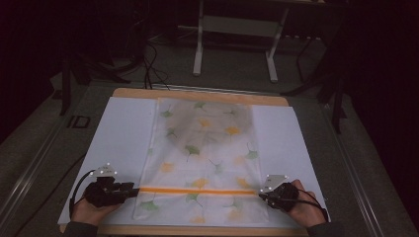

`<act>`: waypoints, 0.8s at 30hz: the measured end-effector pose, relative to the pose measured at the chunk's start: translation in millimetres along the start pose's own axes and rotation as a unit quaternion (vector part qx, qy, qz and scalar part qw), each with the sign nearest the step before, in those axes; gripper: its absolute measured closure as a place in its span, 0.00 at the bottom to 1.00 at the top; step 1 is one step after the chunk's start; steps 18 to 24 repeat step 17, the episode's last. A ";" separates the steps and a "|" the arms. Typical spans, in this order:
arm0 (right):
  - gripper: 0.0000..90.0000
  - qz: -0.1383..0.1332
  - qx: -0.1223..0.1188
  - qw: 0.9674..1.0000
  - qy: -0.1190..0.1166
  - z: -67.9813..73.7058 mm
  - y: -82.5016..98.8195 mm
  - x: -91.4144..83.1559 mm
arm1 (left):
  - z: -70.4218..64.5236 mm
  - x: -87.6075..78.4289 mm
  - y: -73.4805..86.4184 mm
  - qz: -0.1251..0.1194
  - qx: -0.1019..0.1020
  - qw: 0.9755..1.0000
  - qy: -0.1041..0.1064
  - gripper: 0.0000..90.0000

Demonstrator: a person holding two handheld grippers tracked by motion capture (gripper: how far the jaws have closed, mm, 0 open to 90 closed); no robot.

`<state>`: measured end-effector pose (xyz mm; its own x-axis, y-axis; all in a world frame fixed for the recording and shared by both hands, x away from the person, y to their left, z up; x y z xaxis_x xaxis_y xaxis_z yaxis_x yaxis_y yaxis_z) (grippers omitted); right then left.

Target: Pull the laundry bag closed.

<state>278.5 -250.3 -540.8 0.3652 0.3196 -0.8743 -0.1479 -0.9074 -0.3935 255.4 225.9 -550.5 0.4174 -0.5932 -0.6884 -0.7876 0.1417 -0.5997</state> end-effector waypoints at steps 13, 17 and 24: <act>0.62 -0.121 0.172 0.977 0.031 -16.0 20.8 -7.2 | 7.8 -0.4 -4.1 -0.043 0.019 0.995 -0.084 0.62; 0.61 -0.143 0.202 0.968 0.043 -17.2 25.6 -9.9 | 12.2 -0.7 -5.5 -0.059 0.015 0.992 -0.108 0.61; 0.61 -0.143 0.202 0.968 0.043 -17.2 25.6 -9.9 | 12.2 -0.7 -5.5 -0.059 0.015 0.992 -0.108 0.61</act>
Point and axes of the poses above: each handheld gripper's, and its own axes: x roughly forward along the jaws, y roughly out of its underside, z roughly to its left, the point moved 5 cm from there along x, roughly forward along the jaws, and after that the axes turned 11 degrees about -x, right-handed, at the moved point
